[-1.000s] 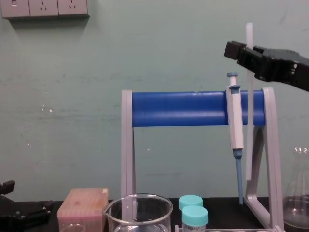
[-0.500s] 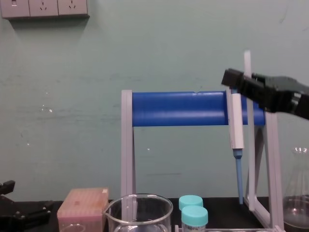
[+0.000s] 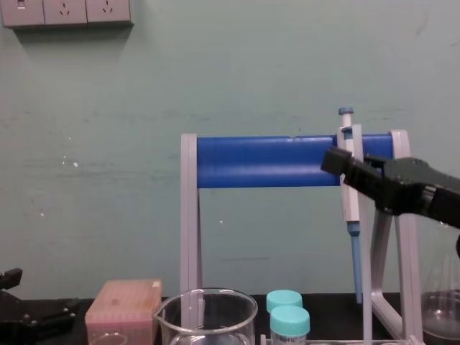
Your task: Pick up the stirring rod with one hand, then place it down.
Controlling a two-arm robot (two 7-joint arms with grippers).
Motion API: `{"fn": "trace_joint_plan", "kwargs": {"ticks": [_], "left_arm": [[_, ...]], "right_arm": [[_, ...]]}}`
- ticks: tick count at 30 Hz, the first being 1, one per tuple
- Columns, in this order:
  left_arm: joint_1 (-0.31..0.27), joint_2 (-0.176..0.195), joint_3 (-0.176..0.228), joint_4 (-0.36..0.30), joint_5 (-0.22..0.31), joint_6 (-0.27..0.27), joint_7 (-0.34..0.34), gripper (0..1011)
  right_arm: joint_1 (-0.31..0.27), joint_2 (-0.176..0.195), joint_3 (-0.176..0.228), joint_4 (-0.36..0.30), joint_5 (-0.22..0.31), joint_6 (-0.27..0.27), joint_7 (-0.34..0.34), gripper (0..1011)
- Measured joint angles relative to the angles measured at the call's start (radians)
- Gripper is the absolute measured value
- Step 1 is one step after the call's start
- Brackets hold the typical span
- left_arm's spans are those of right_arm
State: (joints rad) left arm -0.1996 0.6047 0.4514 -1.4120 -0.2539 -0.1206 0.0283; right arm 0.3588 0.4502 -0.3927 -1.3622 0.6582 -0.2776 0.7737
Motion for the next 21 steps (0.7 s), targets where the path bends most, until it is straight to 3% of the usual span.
{"fn": "trace_joint_plan", "kwargs": {"ticks": [21], "left_arm": [[0.000, 0.000, 0.000, 0.000, 0.000, 0.000, 0.000, 1000]], "right_arm": [[0.046, -0.046, -0.037, 0.152, -0.040, -0.010, 0.012, 67]]}}
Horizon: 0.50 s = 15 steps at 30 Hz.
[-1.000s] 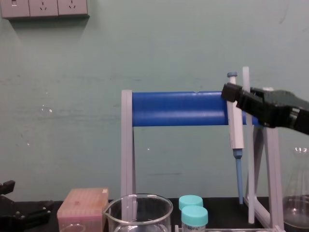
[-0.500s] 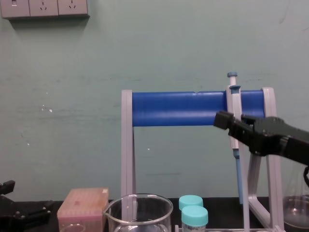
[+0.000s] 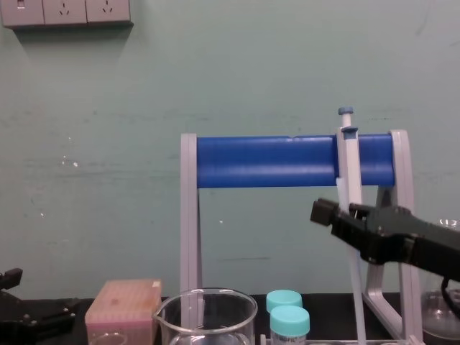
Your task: Pick up the stirring rod with one hand, then place it down.
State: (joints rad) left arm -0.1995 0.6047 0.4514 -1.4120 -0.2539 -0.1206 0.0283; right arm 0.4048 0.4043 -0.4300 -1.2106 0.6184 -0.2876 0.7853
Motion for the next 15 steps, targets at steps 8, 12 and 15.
{"fn": "trace_joint_plan", "kwargs": {"ticks": [8, 12, 15], "left_arm": [[0.000, 0.000, 0.000, 0.000, 0.000, 0.000, 0.000, 1000], [0.000, 0.000, 0.000, 0.000, 0.000, 0.000, 0.000, 1000], [0.000, 0.000, 0.000, 0.000, 0.000, 0.000, 0.000, 1000]], "right_arm": [[0.004, -0.011, -0.008, 0.033, -0.015, 0.006, -0.002, 67], [0.005, -0.016, -0.009, 0.044, -0.020, 0.007, -0.005, 67], [0.007, -0.020, -0.009, 0.053, -0.025, 0.007, -0.008, 67]]}}
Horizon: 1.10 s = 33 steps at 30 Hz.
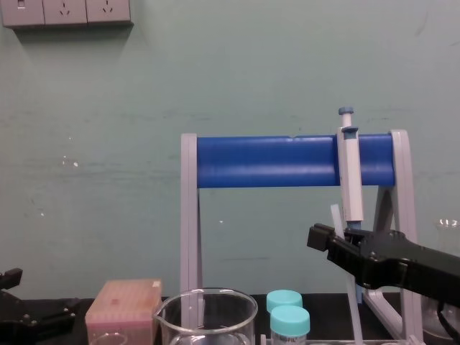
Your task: Pick up the stirring rod with one hand, then place it down.
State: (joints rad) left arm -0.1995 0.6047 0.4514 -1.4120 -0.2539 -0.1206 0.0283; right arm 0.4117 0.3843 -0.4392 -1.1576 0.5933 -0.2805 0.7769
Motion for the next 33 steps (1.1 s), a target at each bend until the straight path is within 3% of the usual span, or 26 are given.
{"fn": "trace_joint_plan", "kwargs": {"ticks": [25, 33], "left_arm": [[0.000, 0.000, 0.000, 0.000, 0.000, 0.000, 0.000, 1000], [0.000, 0.000, 0.000, 0.000, 0.000, 0.000, 0.000, 1000]], "right_arm": [[0.005, -0.008, -0.002, 0.018, -0.019, 0.005, -0.007, 70], [0.005, -0.007, -0.002, 0.017, -0.017, 0.004, -0.007, 294]]}}
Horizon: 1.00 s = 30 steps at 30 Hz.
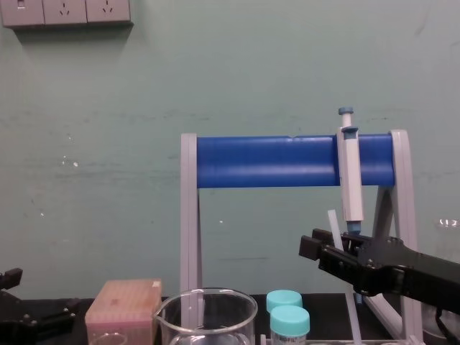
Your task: Pick up the stirring rod with one hand, then place it down.
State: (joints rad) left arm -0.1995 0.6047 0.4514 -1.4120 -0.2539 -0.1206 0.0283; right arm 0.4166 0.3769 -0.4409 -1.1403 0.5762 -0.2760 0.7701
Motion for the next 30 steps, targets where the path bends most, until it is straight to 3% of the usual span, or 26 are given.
{"fn": "trace_joint_plan", "kwargs": {"ticks": [17, 21, 23, 26, 28, 29, 30], "left_arm": [[0.000, 0.000, 0.000, 0.000, 0.000, 0.000, 0.000, 1000], [0.000, 0.000, 0.000, 0.000, 0.000, 0.000, 0.000, 1000], [0.000, 0.000, 0.000, 0.000, 0.000, 0.000, 0.000, 1000], [0.000, 0.000, 0.000, 0.000, 0.000, 0.000, 0.000, 1000], [0.000, 0.000, 0.000, 0.000, 0.000, 0.000, 0.000, 1000], [0.000, 0.000, 0.000, 0.000, 0.000, 0.000, 0.000, 1000], [0.000, 0.000, 0.000, 0.000, 0.000, 0.000, 0.000, 1000]], "right_arm": [[0.000, 0.000, 0.001, -0.001, 0.001, 0.000, 0.000, 847], [-0.003, 0.000, 0.012, -0.008, 0.001, -0.004, -0.015, 932], [-0.013, -0.002, 0.044, -0.029, 0.000, -0.021, -0.066, 993], [-0.028, -0.002, 0.074, -0.054, -0.020, -0.037, -0.131, 1000], [-0.047, -0.002, 0.101, -0.081, -0.063, -0.045, -0.230, 1000], [-0.066, -0.002, 0.118, -0.104, -0.106, -0.033, -0.319, 1000], [-0.076, -0.002, 0.126, -0.115, -0.128, -0.020, -0.366, 1000]]}}
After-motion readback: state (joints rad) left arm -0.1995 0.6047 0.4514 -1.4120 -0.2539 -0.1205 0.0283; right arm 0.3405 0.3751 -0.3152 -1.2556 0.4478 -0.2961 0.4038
